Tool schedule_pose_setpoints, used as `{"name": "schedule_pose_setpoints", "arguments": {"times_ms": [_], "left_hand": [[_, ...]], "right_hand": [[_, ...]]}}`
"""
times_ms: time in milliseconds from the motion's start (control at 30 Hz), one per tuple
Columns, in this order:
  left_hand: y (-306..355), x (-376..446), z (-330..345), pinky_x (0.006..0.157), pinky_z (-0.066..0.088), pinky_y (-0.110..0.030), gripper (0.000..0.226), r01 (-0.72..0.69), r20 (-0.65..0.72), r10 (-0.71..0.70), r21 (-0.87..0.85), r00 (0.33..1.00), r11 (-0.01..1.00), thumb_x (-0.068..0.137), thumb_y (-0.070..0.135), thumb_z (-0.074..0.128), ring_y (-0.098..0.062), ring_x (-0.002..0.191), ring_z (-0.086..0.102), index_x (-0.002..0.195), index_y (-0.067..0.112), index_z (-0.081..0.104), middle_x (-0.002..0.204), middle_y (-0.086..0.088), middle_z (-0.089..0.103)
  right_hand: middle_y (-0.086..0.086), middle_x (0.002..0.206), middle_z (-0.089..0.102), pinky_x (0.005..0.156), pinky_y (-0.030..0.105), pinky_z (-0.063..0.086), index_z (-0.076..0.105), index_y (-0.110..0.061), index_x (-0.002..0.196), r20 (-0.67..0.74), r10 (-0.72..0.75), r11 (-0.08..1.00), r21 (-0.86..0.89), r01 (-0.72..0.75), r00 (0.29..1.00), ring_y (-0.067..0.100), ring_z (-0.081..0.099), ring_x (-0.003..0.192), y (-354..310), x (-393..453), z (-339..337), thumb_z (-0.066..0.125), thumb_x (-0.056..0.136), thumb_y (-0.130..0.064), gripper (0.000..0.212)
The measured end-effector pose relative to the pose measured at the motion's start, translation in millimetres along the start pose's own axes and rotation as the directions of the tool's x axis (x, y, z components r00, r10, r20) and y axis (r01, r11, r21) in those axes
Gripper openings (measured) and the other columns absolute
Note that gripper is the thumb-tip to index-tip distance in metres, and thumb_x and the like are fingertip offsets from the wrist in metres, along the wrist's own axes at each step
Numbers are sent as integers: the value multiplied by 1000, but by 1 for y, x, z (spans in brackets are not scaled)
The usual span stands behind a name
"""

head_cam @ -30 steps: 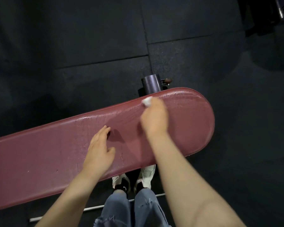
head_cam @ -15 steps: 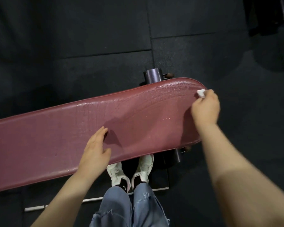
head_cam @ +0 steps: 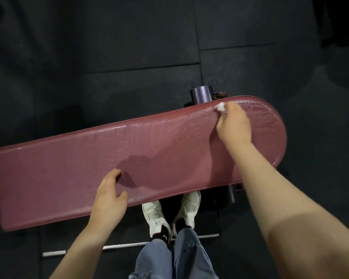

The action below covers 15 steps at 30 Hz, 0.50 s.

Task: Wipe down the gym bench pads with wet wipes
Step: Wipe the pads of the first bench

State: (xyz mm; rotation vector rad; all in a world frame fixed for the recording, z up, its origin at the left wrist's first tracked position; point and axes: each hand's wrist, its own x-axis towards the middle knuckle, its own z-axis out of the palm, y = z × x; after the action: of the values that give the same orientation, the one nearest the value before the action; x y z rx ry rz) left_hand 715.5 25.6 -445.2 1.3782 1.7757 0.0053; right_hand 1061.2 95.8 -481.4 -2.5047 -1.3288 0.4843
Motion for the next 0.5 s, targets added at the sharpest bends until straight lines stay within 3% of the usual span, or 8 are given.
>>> {"name": "schedule_pose_setpoints", "arguments": {"times_ms": [100,133,200,267,300,367,433,500], "left_hand": [[-7,3,-9,119,28,-38,69,-8,1,8,-17,1000,1000,88,-3,54,-16,141,38,151,19,36,154,0,40],[-8,5,-11,119,28,-39,70,-6,-7,6,-22,1000,1000,88,-3,53,-15,141,37,151,19,35,154,0,39],[-13,10,-18,120,27,-38,70,2,-30,-3,-16,1000,1000,88,-3,53,-16,142,37,152,18,35,155,-1,39],[-18,13,-24,119,28,-40,70,14,-41,-14,-11,999,1000,87,-3,53,-19,142,37,152,16,35,154,-4,39],[-20,14,-26,119,28,-40,69,14,-37,-14,-8,999,1000,88,-2,53,-19,142,37,152,15,35,154,-5,39],[-24,15,-29,119,26,-37,69,-1,-16,1,18,1000,1000,88,-1,53,-18,143,35,152,16,35,156,-3,38],[-27,12,-29,118,23,-30,69,-34,7,33,45,999,998,89,-1,53,-14,145,31,153,18,34,158,2,34],[-25,10,-26,117,20,-27,70,-71,53,68,58,996,996,90,1,54,-11,146,27,154,21,32,159,6,30]], "right_hand": [[16,108,61,80,38,45,60,-6,108,-97,280,958,87,-272,955,37,58,98,-55,-12,33,49,82,-3,28],[14,109,63,84,37,46,63,-7,109,-62,211,972,115,-203,976,35,59,99,-87,-25,50,50,80,-2,32],[9,109,67,89,35,49,68,-15,111,181,-255,963,132,234,950,29,61,102,-155,-63,85,54,83,-5,33],[8,113,65,90,36,49,66,-18,115,509,-637,736,181,652,578,28,61,105,-197,-102,100,51,92,-15,27],[8,114,65,91,37,48,65,-18,116,546,-694,650,195,735,469,28,60,106,-197,-102,105,49,94,-17,28],[5,118,66,95,35,47,67,-23,116,431,-667,726,193,660,608,27,60,110,-170,-78,93,51,89,-13,33],[3,115,69,94,31,48,70,-25,113,282,-421,906,78,416,862,25,63,107,-117,-46,61,50,84,-7,39],[8,108,70,86,33,49,70,-19,106,64,-121,992,-38,123,991,30,65,99,-39,-19,19,50,84,-7,32]]}}
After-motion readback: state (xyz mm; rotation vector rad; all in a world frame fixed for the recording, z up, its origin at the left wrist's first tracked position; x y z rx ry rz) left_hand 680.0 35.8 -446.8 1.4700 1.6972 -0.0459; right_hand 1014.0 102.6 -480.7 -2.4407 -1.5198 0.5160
